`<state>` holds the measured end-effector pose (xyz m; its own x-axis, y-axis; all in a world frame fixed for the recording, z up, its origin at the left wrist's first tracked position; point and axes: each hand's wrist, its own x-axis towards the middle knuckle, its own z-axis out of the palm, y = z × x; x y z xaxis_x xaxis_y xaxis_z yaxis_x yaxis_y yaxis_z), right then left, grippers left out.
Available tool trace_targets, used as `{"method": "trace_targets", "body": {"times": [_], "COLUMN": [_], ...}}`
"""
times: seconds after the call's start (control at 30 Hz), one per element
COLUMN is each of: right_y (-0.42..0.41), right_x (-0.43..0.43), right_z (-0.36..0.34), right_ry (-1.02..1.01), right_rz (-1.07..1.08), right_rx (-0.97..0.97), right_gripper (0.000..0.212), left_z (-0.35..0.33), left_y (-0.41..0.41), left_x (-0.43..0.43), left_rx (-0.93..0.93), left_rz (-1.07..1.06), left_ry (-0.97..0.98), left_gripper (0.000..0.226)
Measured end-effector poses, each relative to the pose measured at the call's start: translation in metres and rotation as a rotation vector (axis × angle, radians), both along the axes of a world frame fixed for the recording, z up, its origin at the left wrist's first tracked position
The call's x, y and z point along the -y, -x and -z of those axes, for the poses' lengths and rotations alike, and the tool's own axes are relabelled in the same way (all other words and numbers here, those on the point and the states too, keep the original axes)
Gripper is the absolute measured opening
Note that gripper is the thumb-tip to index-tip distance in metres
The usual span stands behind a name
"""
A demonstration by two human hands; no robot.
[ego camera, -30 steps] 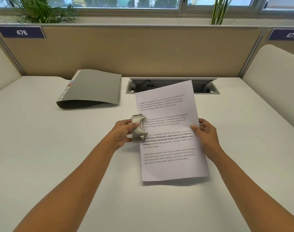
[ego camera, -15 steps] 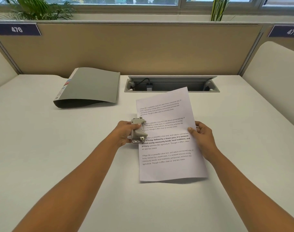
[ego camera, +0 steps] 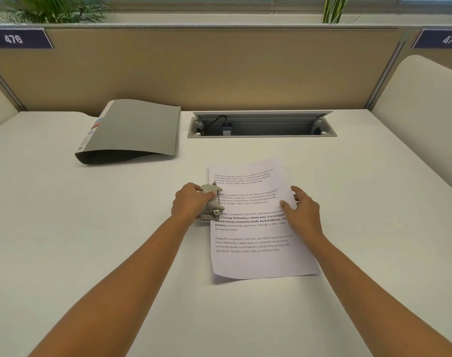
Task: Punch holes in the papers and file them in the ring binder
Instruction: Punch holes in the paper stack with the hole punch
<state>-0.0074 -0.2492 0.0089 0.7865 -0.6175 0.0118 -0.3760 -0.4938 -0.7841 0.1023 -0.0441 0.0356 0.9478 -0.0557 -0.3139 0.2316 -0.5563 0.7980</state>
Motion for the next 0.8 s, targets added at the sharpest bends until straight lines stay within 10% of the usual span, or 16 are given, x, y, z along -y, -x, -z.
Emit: {"method": "trace_targets", "body": {"times": [0.8], "right_y": [-0.019], "right_x": [-0.039], "right_z": [0.021], "right_ry": [0.485], "right_rz": [-0.328], "right_rx": [-0.255], "right_gripper": [0.066], "left_z": [-0.001], "left_y": [0.002], "left_x": [-0.005], "left_rx": [0.100], "left_rz": [0.045], "left_ry": [-0.150], "left_gripper": [0.026]}}
